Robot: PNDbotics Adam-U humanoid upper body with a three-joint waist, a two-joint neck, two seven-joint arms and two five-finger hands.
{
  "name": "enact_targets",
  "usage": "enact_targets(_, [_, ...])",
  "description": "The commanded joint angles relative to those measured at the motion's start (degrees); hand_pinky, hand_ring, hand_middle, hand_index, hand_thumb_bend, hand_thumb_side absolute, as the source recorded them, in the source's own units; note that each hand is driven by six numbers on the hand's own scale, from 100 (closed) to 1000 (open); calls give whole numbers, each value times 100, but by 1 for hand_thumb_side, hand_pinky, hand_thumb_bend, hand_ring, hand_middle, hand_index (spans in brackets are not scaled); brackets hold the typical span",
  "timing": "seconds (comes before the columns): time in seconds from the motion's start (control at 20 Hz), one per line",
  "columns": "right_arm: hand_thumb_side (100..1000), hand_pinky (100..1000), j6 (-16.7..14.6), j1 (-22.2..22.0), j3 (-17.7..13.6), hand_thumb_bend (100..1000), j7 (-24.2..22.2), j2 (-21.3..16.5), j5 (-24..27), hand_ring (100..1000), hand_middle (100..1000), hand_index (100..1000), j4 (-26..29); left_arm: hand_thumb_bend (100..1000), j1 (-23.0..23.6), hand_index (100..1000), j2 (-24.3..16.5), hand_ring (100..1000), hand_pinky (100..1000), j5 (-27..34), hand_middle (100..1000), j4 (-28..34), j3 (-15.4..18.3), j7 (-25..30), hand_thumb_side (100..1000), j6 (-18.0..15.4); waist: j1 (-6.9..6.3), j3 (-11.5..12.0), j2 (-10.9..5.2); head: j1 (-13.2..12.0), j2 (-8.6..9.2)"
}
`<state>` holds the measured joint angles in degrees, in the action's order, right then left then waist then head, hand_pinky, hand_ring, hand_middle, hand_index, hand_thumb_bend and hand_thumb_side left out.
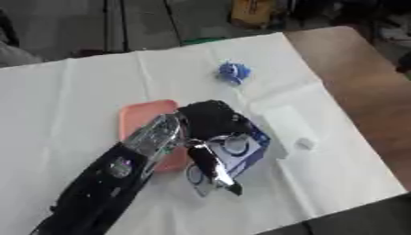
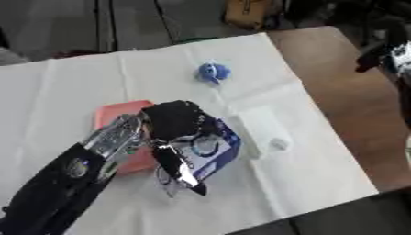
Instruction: Pick up objects on the table and place them in the box.
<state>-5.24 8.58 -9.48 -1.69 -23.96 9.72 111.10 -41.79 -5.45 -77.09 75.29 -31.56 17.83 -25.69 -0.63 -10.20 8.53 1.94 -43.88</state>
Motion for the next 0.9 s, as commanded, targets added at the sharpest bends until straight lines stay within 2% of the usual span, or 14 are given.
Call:
enact_targets(0.05, [636,458,-8,57,-33,265,17,-145,-3,501,744,925,66,968,-37,899,-4,625,671,-74,703,58,99,-85,1000,91,33,5,-60,29,-24])
enact_targets(0.1, [636,458,-9,56,-34,264,19,-144,-4,500,744,925,66,870,-9,902,9,615,657,-43,696,-21,113,-69,1000,122,36,7,-57,35,-24])
enact_targets(0.25, [636,458,-11,51,-38,264,24,-142,-8,500,744,925,68,871,40,904,51,615,657,133,696,-244,154,-27,1000,222,42,14,-52,44,-24])
enact_targets(0.3, [636,458,-11,49,-38,265,25,-141,-9,500,744,925,67,879,38,930,56,621,657,163,706,-247,167,-33,1000,244,44,19,-51,50,-24])
enact_targets(0.5, [636,458,-12,49,-41,265,29,-138,-12,500,744,925,68,853,39,975,30,690,698,134,767,39,221,-113,1000,370,52,34,-47,71,-24])
enact_targets(0.7, [637,458,-13,47,-41,271,32,-139,-14,500,744,925,66,871,35,983,-10,749,735,-60,814,345,204,-187,1000,409,57,41,-49,75,-24])
enact_targets(0.9, [636,458,-15,52,-40,264,33,-141,-10,500,744,925,69,883,40,982,-32,763,743,-224,824,535,183,-236,1000,389,60,45,-51,88,-24])
